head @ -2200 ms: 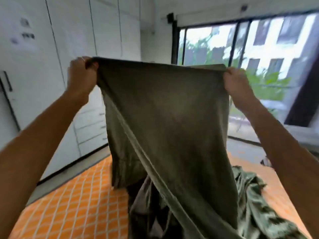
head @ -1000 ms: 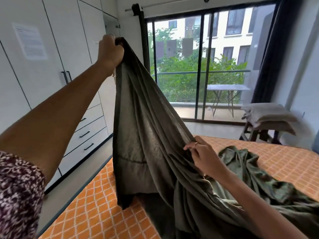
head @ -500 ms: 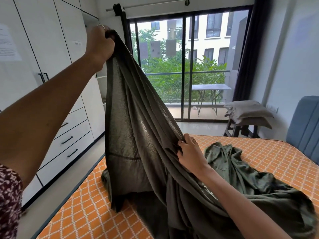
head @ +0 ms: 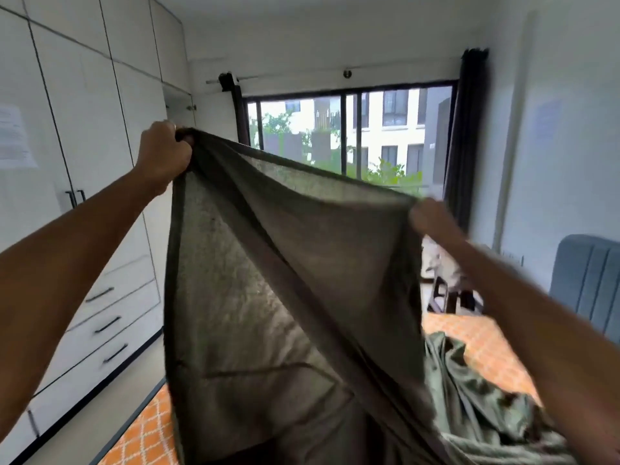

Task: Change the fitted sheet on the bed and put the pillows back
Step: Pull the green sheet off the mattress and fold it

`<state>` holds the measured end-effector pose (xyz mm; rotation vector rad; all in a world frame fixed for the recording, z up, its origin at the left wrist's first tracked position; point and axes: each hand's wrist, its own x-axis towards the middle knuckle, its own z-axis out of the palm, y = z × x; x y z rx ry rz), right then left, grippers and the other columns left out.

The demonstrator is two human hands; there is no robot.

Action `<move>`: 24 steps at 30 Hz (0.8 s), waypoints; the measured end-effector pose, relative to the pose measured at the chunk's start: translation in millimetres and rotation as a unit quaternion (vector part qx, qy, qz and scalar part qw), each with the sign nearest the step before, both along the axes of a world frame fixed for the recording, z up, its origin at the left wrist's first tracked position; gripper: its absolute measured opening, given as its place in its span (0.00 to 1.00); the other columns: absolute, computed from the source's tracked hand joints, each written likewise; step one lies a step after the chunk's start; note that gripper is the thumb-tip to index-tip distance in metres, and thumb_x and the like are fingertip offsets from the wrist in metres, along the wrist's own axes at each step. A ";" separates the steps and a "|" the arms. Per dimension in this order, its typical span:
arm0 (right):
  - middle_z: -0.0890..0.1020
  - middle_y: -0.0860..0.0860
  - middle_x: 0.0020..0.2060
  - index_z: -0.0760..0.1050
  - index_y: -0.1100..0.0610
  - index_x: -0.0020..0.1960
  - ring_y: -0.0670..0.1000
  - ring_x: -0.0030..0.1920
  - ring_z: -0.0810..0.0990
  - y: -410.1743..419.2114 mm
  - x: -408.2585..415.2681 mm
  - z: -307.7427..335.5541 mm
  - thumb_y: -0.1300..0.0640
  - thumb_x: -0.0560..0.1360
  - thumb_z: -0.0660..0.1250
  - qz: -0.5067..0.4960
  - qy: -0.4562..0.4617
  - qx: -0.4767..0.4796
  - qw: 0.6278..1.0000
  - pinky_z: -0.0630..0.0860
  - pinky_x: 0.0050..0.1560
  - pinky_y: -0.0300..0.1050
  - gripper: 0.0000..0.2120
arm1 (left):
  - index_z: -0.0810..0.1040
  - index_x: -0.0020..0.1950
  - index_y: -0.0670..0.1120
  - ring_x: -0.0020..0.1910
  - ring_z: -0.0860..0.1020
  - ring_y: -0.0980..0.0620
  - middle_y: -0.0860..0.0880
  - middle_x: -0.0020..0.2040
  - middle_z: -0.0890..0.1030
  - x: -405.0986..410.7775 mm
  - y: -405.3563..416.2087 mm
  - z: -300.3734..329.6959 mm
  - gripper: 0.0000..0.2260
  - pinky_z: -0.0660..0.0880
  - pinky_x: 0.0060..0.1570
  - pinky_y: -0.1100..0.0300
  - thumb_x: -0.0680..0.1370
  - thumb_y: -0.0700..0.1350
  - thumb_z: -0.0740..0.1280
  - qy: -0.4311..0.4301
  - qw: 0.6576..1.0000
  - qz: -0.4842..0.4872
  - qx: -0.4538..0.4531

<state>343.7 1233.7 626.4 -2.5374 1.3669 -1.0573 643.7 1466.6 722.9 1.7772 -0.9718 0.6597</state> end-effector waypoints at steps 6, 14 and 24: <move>0.71 0.70 0.60 0.70 0.74 0.57 0.68 0.60 0.71 7.0 -54.4 217.4 0.62 0.74 0.55 -0.048 -0.245 -0.240 0.938 0.66 0.61 0.54 0.18 | 0.76 0.60 0.33 0.48 0.76 0.41 0.38 0.47 0.77 -12.8 -10.1 98.7 0.14 0.73 0.39 0.61 0.77 0.33 0.58 0.023 0.982 -0.056 -0.179; 0.77 0.67 0.58 0.77 0.69 0.60 0.65 0.60 0.74 6.2 -112.9 224.0 0.63 0.80 0.60 -0.054 0.083 -0.240 0.966 0.68 0.58 0.48 0.13 | 0.76 0.58 0.36 0.51 0.79 0.39 0.36 0.53 0.79 15.9 -17.2 110.6 0.12 0.78 0.53 0.44 0.75 0.37 0.63 0.166 0.968 -0.086 -0.168; 0.83 0.62 0.44 0.81 0.68 0.47 0.62 0.47 0.80 1.4 -125.5 189.5 0.61 0.78 0.66 0.113 0.019 -0.127 0.985 0.74 0.50 0.50 0.10 | 0.75 0.57 0.35 0.55 0.77 0.39 0.37 0.51 0.78 17.5 1.4 103.4 0.13 0.76 0.51 0.49 0.74 0.38 0.69 0.233 0.950 -0.076 -0.193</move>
